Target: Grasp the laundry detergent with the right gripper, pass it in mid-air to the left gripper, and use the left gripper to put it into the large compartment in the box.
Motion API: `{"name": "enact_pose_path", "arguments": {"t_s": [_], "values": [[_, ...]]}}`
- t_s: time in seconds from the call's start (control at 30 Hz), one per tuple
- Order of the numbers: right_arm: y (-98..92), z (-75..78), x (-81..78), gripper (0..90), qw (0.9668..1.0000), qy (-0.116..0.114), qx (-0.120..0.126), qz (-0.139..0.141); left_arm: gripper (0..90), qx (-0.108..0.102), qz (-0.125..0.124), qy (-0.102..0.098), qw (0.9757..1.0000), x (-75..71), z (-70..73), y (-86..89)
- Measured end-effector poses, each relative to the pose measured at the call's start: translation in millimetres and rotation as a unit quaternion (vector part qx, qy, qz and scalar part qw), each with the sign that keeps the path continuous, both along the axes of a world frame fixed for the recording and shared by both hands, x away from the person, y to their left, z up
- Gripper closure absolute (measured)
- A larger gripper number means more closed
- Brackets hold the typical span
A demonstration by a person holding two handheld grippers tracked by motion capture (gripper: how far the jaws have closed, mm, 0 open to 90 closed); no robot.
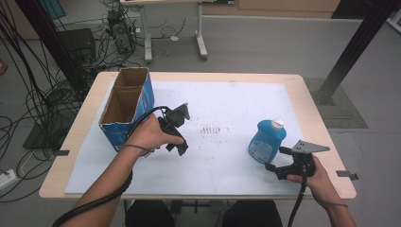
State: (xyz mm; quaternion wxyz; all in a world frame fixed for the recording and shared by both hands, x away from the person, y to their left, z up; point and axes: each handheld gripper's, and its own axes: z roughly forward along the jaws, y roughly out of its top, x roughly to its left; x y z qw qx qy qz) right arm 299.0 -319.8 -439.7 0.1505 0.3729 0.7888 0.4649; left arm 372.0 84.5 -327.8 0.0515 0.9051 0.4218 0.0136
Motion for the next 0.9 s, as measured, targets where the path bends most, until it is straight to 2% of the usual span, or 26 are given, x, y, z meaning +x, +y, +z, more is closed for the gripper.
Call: {"name": "enact_pose_path", "arguments": {"t_s": [0.27, 0.57, 0.8, 0.9], "values": [[2.9, 0.1, 2.0, 5.1, 0.9995, -0.028, 0.018, 0.001, 12.1, 0.0, -0.002, 0.001, 1.0, -0.1, -0.8, -0.3], [6.0, 0.3, 3.8, 5.2, 0.9985, -0.047, 0.03, 0.004, 12.1, 0.001, 0.0, 0.002, 1.0, -0.6, -2.0, 0.2], [10.2, 0.7, 5.2, 5.2, 0.9955, -0.075, 0.058, 0.002, 12.1, -0.001, -0.001, 0.005, 1.0, -1.3, -1.2, 1.1], [11.1, 0.4, 5.7, 5.2, 0.9949, -0.078, 0.064, 0.002, 12.1, -0.001, -0.001, 0.004, 1.0, -1.4, -0.3, 1.4]]}}
